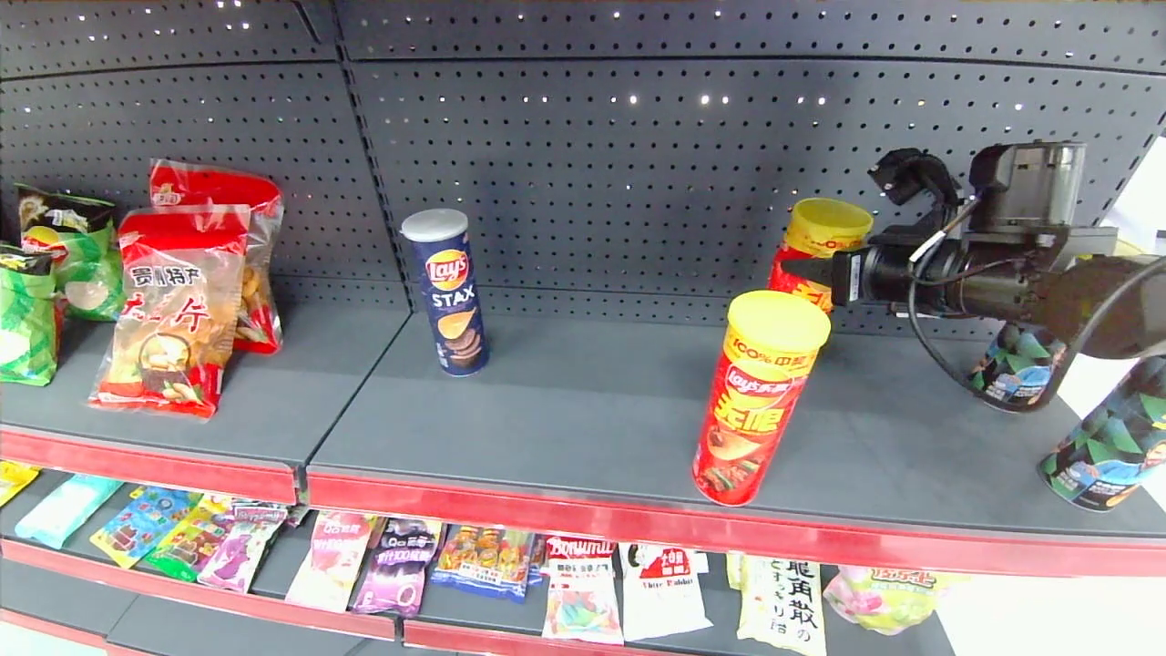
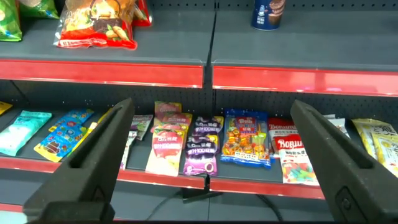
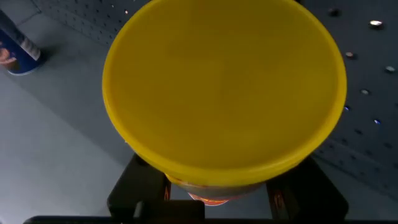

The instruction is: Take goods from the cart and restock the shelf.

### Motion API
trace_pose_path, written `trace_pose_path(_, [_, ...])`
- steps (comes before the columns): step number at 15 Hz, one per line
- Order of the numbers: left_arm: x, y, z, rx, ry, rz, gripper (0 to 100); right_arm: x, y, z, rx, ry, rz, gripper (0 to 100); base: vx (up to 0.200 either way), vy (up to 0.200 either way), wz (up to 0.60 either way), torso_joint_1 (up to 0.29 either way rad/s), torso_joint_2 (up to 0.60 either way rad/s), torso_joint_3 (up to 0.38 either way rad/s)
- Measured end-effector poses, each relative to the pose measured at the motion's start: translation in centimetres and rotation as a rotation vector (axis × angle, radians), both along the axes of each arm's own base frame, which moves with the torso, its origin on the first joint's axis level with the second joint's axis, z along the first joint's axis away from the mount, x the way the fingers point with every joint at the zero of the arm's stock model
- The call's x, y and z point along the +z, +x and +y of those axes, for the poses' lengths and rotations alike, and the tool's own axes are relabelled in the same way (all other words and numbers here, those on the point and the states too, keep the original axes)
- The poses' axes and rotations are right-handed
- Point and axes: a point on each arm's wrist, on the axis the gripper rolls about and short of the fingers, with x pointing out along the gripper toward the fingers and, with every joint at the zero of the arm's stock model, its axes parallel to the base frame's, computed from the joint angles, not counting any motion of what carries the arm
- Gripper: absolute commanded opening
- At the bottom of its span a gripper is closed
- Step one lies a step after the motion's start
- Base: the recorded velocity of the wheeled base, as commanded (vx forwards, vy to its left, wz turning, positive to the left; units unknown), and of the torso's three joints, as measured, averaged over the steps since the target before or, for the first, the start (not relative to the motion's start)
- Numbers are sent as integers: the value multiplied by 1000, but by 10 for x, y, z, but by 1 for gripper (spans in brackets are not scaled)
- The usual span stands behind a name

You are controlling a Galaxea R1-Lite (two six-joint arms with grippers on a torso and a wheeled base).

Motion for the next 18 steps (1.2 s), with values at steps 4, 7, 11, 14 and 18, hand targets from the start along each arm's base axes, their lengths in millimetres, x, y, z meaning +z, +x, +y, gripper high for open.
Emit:
trace_pose_path(4, [0, 0, 0, 0, 0, 0, 100, -9, 16, 13, 36, -21, 3, 0, 0, 0, 0, 0, 0, 0])
trace_pose_path(7, [0, 0, 0, 0, 0, 0, 100, -13, 20, 17, 43, -22, 12, 0, 0, 0, 0, 0, 0, 0])
trace_pose_path(11, [0, 0, 0, 0, 0, 0, 100, -14, 21, 21, 52, -22, 13, 0, 0, 0, 0, 0, 0, 0])
trace_pose_path(14, [0, 0, 0, 0, 0, 0, 100, -13, 19, 23, 53, -18, 15, 0, 0, 0, 0, 0, 0, 0])
trace_pose_path(18, [0, 0, 0, 0, 0, 0, 100, -7, 11, 26, 60, -13, 4, 0, 0, 0, 0, 0, 0, 0])
